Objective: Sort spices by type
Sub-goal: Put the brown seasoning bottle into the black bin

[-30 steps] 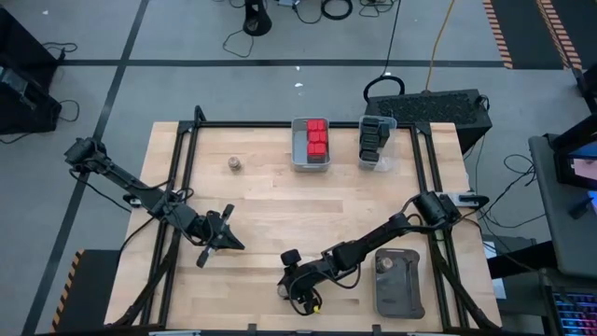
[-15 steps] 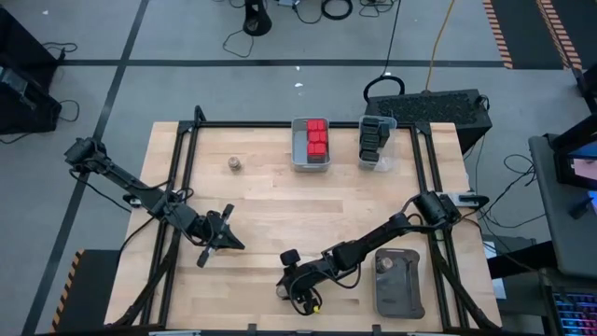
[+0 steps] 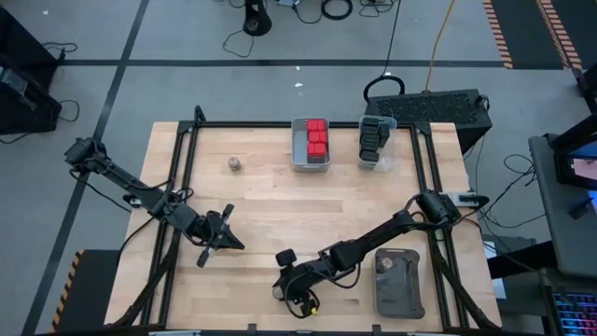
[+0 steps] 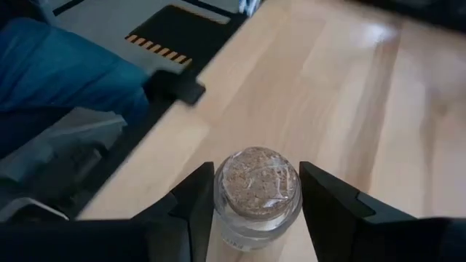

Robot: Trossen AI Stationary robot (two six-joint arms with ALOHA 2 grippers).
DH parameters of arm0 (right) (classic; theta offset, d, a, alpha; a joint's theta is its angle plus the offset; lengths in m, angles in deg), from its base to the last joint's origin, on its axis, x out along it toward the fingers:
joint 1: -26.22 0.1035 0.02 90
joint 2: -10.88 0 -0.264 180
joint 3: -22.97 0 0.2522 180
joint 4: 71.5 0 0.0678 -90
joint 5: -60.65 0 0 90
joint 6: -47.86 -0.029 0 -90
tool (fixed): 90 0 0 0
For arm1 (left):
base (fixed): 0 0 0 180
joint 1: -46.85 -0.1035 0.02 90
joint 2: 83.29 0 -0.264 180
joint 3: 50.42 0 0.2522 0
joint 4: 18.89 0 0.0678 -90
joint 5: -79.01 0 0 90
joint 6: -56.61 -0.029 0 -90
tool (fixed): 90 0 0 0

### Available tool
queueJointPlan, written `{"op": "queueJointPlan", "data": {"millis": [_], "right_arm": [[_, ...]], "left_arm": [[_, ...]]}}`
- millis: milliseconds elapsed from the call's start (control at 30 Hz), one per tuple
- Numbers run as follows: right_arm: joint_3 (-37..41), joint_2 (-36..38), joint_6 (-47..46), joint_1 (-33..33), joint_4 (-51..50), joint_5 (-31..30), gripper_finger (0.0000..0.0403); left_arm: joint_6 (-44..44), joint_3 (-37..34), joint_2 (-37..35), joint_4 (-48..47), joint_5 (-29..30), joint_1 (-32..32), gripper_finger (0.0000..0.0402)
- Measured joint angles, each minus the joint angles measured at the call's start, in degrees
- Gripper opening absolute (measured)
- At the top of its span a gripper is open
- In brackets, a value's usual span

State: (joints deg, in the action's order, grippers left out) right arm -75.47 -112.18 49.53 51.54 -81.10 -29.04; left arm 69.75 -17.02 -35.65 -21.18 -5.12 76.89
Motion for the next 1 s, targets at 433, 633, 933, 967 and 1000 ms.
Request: {"op": "queueJointPlan", "data": {"millis": [433, 633, 933, 967, 1000], "right_arm": [[-13.73, 10.89, -4.2, -0.1, -42.63, -0.93, 0.0154], [-9.74, 22.07, -15.11, 3.11, -55.28, -11.77, 0.0155], [12.53, 42.79, -48.57, 16.71, -56.3, -25.32, 0.0156], [15.1, 44.09, -52.1, 18.52, -55.44, -25.97, 0.0156], [17.57, 45.25, -54.95, 20.19, -54.31, -26.47, 0.0156]], "left_arm": [[0.07, 0.02, 0.0, -0.2, 0.0, 0.0, 0.0009], [0.09, 0.02, -0.02, 0.09, 0.2, -0.02, 0.0009], [0.07, 0.02, -0.02, 0.08, 0.25, -0.02, 0.0009], [0.07, 0.02, 0.0, 0.07, 0.31, 0.01, 0.0009], [0.07, 0.02, -0.01, 0.07, 0.36, 0.01, 0.0009]]}}
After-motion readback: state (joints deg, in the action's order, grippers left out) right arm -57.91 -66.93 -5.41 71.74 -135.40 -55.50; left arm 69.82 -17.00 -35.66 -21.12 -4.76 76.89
